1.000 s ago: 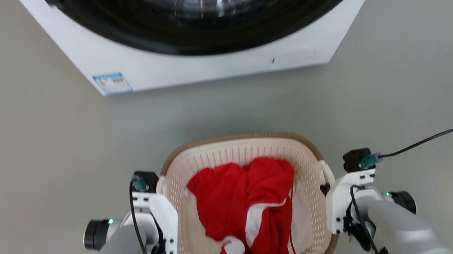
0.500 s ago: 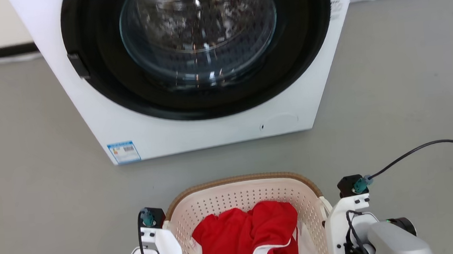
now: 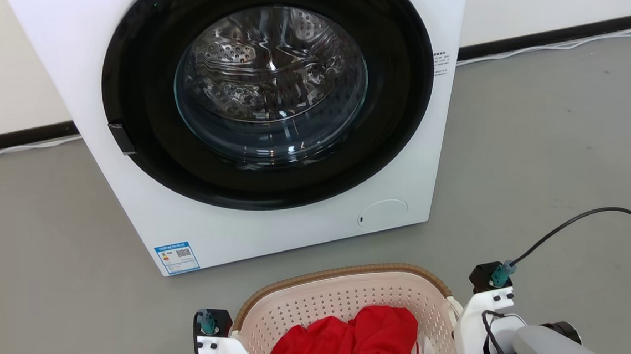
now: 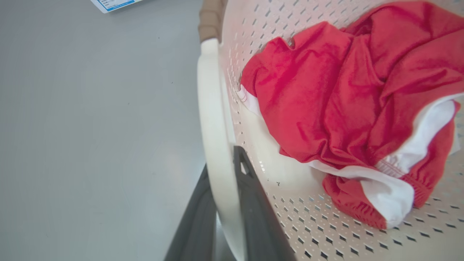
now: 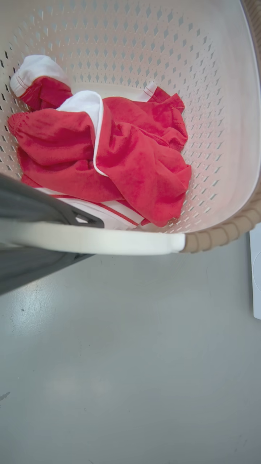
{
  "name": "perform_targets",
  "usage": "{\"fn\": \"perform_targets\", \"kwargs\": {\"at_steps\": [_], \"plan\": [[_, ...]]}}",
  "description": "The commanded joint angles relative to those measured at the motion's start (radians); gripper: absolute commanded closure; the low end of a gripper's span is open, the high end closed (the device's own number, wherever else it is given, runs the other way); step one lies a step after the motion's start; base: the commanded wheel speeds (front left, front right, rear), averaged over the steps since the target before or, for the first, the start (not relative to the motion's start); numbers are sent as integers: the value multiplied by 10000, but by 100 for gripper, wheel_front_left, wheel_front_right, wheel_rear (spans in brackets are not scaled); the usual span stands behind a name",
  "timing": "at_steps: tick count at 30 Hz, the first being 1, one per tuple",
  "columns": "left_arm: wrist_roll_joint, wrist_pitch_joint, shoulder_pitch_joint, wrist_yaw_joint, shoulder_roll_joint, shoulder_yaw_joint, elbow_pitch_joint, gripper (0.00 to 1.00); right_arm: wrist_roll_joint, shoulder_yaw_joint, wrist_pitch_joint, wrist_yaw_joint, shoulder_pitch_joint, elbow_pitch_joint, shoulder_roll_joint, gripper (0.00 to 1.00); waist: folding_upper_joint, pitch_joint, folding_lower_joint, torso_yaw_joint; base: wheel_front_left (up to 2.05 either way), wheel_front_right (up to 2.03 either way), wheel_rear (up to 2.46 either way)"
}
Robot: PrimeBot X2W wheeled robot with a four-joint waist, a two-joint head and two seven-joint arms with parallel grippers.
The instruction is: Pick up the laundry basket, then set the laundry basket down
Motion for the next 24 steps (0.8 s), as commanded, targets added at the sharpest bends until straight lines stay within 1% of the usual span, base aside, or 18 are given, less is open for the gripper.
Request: {"fn": "perform_targets", "kwargs": {"at_steps": [1,11,24], "plan": [[-8,-61,-252,-103,177,134,-142,100,39,176,31,75,-135,-156,110,100,-1,-64,1,19,0,0,0],[-125,62,-207,-117,175,33,-142,100,241,414,151,75,-232,-238,110,100,-1,-225,1,-5,0,0,0],[-193,314,-209,-165,220,-135,-142,100,552,707,308,75,-242,-302,110,100,-1,-173,1,-121,0,0,0]]}}
